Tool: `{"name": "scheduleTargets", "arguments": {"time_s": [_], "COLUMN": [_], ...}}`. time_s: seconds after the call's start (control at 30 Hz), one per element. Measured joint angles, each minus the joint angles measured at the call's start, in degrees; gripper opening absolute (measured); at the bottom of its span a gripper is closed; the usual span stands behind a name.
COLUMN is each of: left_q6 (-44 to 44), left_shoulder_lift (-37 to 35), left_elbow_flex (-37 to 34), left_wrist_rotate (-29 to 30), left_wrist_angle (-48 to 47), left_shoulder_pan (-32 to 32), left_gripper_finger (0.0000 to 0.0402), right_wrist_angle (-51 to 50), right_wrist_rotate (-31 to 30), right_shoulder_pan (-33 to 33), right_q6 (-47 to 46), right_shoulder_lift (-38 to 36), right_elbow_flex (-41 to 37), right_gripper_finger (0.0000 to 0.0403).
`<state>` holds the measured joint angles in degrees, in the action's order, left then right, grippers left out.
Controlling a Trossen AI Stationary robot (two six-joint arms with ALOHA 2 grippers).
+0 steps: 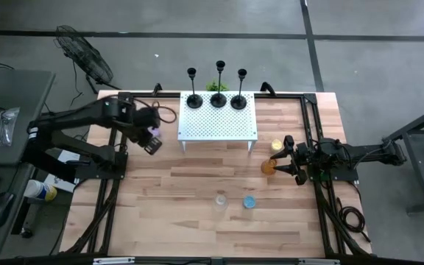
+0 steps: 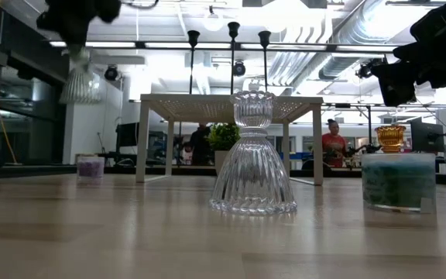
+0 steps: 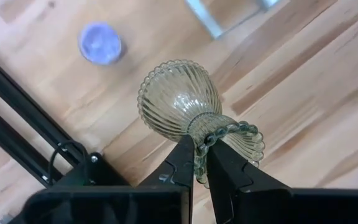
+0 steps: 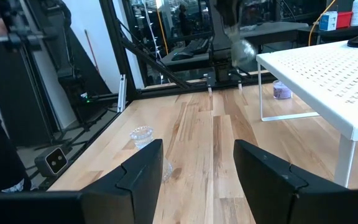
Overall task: Pick & Place candle stick holders
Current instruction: Put the green candle holder on the shelf
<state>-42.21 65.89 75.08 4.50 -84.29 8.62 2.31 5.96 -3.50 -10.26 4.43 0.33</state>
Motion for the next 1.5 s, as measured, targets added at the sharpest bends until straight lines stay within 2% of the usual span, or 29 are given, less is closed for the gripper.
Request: {"name": "scheduleTargets", "arguments": {"time_s": [0.17, 0.3, 0.47, 0.67, 0.87, 1.1, 1.5], "left_q6": [0.0, 1.3, 7.9, 17.8, 19.5, 16.5, 4.5], "left_shoulder_lift": [0.2, 3.4, 9.0, 18.0, 25.9, 29.1, 29.6], "left_elbow_flex": [7.8, 12.7, 19.4, 29.0, 37.0, 37.6, 37.7], "left_wrist_rotate": [3.3, 5.0, 3.7, -0.6, -1.5, -1.8, 5.0], "left_wrist_angle": [-1.6, -1.6, -1.7, -1.6, -1.5, -1.3, -0.8], "left_shoulder_pan": [0.0, 1.5, 5.5, 9.5, 11.5, 12.1, 11.9], "left_gripper_finger": [0.0019, 0.0019, 0.0019, 0.0019, 0.0019, 0.0019, 0.0019], "right_wrist_angle": [0.0, 0.0, 0.0, 0.0, 0.0, 0.0, 0.0], "right_wrist_rotate": [0.0, 0.0, 0.0, 0.0, 0.0, 0.0, 0.0], "right_shoulder_pan": [0.0, 0.0, 0.0, 0.0, 0.0, 0.0, 0.0], "right_q6": [0.0, 0.0, 0.0, 0.0, 0.0, 0.0, 0.0], "right_shoulder_lift": [0.0, 0.0, 0.0, 0.0, 0.0, 0.0, 0.0], "right_elbow_flex": [0.0, 0.0, 0.0, 0.0, 0.0, 0.0, 0.0], "right_gripper_finger": [0.0191, 0.0191, 0.0191, 0.0191, 0.0191, 0.0191, 0.0191]}}
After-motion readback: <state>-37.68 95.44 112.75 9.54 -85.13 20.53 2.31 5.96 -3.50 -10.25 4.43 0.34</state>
